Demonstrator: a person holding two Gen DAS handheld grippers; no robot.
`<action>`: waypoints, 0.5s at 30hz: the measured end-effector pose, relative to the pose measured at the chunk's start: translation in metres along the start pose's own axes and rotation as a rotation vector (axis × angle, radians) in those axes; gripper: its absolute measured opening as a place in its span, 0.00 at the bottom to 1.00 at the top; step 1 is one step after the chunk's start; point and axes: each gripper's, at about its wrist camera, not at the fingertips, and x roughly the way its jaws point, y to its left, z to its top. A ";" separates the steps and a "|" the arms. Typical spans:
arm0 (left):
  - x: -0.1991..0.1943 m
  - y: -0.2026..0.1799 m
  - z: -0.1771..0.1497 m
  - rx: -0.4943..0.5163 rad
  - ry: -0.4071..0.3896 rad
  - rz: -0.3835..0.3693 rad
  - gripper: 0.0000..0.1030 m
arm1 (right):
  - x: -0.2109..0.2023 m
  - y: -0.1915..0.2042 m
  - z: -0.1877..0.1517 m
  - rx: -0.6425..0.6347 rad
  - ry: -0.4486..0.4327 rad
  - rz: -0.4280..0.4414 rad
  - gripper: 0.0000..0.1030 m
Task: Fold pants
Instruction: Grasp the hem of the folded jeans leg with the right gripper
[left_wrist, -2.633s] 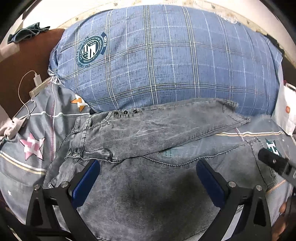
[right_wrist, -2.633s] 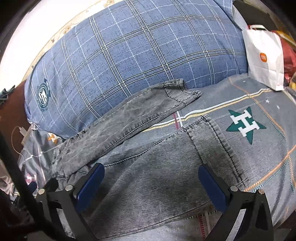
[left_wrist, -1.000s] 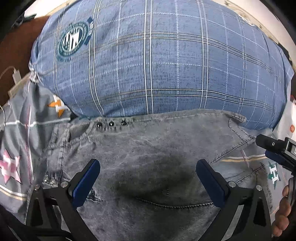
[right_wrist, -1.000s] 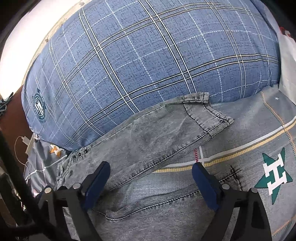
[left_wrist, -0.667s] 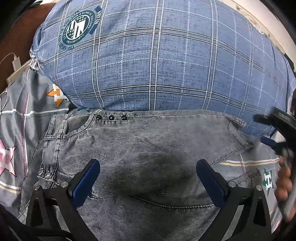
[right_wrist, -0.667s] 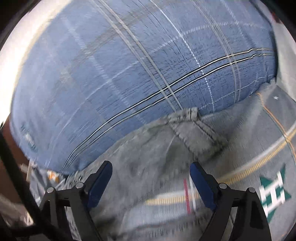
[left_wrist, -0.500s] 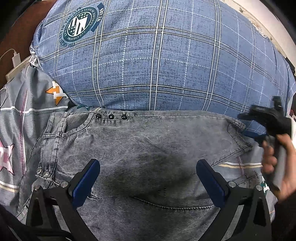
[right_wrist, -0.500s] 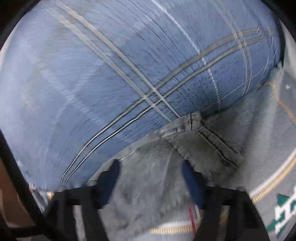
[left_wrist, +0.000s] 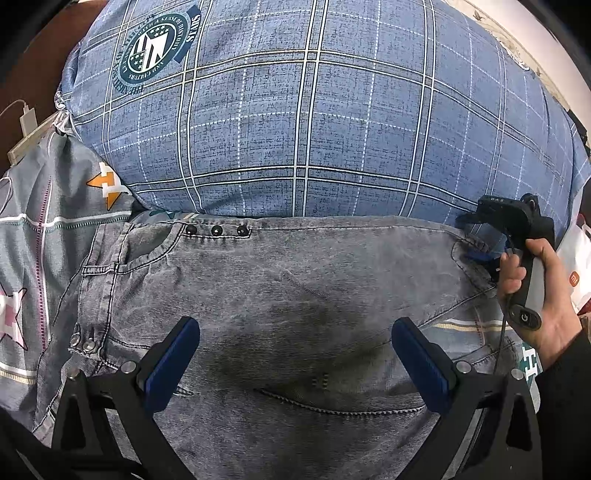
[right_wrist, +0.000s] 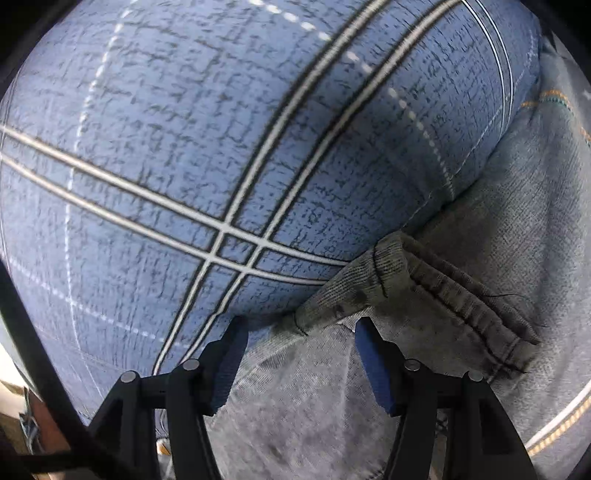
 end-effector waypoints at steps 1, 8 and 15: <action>0.000 0.000 0.000 0.000 0.001 -0.001 1.00 | 0.000 0.002 0.000 -0.010 -0.004 -0.009 0.61; -0.001 0.001 -0.001 0.000 -0.005 0.008 1.00 | 0.010 -0.007 0.001 -0.002 0.026 0.034 0.27; 0.003 -0.001 -0.002 -0.002 0.007 -0.004 1.00 | 0.010 0.002 0.008 -0.039 0.018 -0.014 0.10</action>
